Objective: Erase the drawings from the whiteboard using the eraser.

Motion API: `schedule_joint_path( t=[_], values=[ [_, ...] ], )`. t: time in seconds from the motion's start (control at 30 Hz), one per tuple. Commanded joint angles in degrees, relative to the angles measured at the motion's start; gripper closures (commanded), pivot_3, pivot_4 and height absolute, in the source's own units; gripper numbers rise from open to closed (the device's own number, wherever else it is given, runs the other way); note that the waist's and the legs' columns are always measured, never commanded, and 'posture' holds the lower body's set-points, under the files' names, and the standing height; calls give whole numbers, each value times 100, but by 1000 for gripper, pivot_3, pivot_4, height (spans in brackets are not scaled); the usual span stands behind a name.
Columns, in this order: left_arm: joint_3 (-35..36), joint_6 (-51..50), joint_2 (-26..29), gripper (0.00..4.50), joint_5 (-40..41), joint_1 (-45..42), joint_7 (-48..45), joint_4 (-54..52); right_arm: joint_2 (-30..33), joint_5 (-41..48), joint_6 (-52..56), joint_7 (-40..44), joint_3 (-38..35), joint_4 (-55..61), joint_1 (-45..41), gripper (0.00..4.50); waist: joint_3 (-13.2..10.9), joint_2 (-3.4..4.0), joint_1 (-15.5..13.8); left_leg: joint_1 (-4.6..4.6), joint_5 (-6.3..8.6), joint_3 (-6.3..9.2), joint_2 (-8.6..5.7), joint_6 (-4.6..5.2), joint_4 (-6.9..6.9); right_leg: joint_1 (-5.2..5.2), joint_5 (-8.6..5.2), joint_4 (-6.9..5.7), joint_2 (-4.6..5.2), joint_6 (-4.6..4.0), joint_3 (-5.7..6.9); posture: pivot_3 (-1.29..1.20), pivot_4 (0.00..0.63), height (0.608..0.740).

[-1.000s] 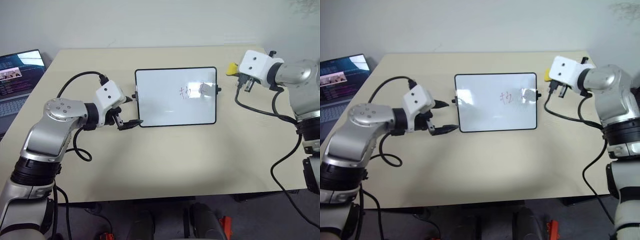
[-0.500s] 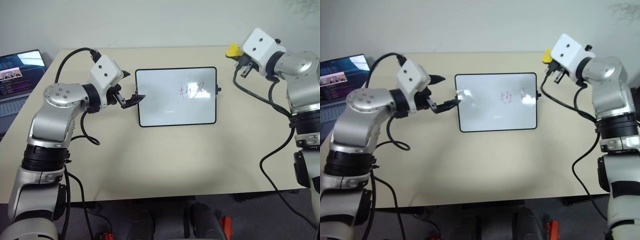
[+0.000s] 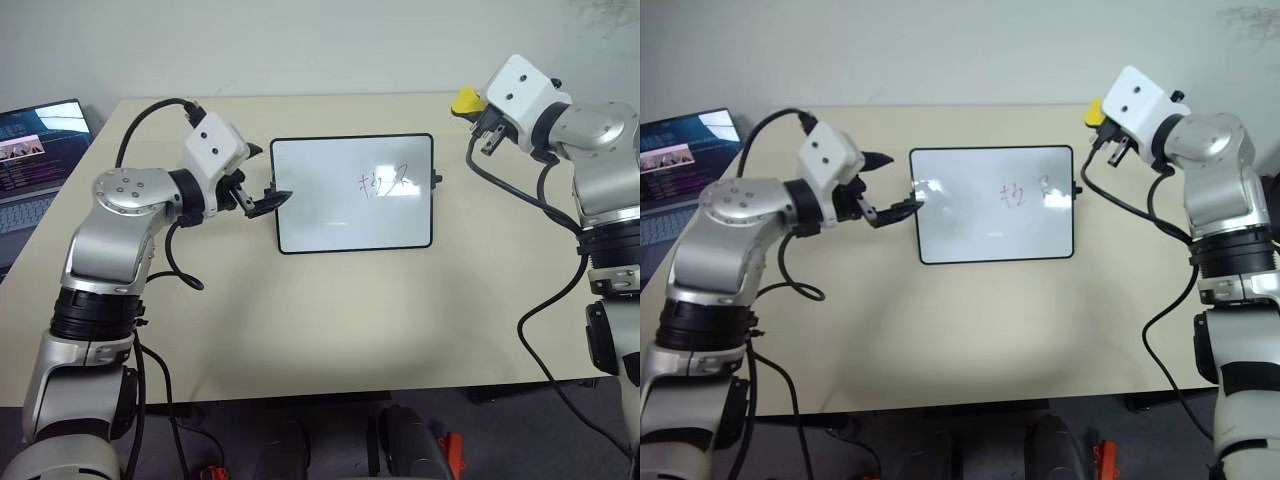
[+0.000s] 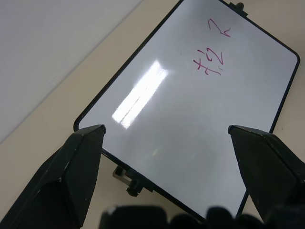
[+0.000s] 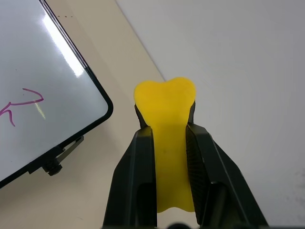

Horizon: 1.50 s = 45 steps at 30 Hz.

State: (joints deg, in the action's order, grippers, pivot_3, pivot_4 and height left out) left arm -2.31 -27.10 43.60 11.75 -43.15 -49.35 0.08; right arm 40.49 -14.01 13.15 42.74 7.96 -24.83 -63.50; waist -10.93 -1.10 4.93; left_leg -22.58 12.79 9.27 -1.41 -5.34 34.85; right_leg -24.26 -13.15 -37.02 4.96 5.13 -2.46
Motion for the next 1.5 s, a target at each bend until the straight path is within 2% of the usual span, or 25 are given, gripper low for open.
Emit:
schedule_joint_path(
  t=[0.03, 0.27, 0.67, 1.1, 1.33, 1.5],
  values=[
    [65, 32, 22, 0, -12, -132, -28, -173, 73, 66, -5, -38, -143, 244, -92, 3973, 0, 0, 0, 0, 0, 0, 0, 0, 0, 0, 0, 0, 0, 0, 0, 0, 150, 740],
    [63, -6, 16, 0, -7, -117, -40, -205, 4, 111, 32, 19, -110, 345, -26, 3974, 0, 0, 0, 0, 0, 0, 0, 0, 1, 0, 0, -1, 0, 0, 0, 0, 150, 740],
    [90, -85, 43, 0, 12, -48, -53, -292, -210, 456, -1, 681, 27, 1107, 316, 3974, 0, 0, 0, 1, 0, 1, 0, 0, 5, 2, 1, -4, 0, 1, 0, 0, 150, 740],
    [28, -133, 66, 0, 1, -24, -126, -295, -229, 481, 110, 677, 33, 1254, 390, 3975, 0, 0, 1, 2, 0, 1, 0, 0, 9, 3, 1, -6, 0, 1, 0, 0, 150, 740],
    [-250, -170, 149, 0, -203, 484, -274, -311, -1427, 436, 716, 86, 400, 1946, 595, 3975, 2, 3, 81, 12, 0, 0, 3, 0, 8, 4, 2, -20, -3, 0, -4, 0, 150, 740],
    [-308, -150, 38, 0, -217, 568, -228, -228, -2096, 30, 722, -573, 786, 1281, 449, 3975, 3, 2, 32, 13, -1, 4, 0, 0, 18, 8, 4, -26, -3, -3, -3, 0, 150, 740]
  ],
)
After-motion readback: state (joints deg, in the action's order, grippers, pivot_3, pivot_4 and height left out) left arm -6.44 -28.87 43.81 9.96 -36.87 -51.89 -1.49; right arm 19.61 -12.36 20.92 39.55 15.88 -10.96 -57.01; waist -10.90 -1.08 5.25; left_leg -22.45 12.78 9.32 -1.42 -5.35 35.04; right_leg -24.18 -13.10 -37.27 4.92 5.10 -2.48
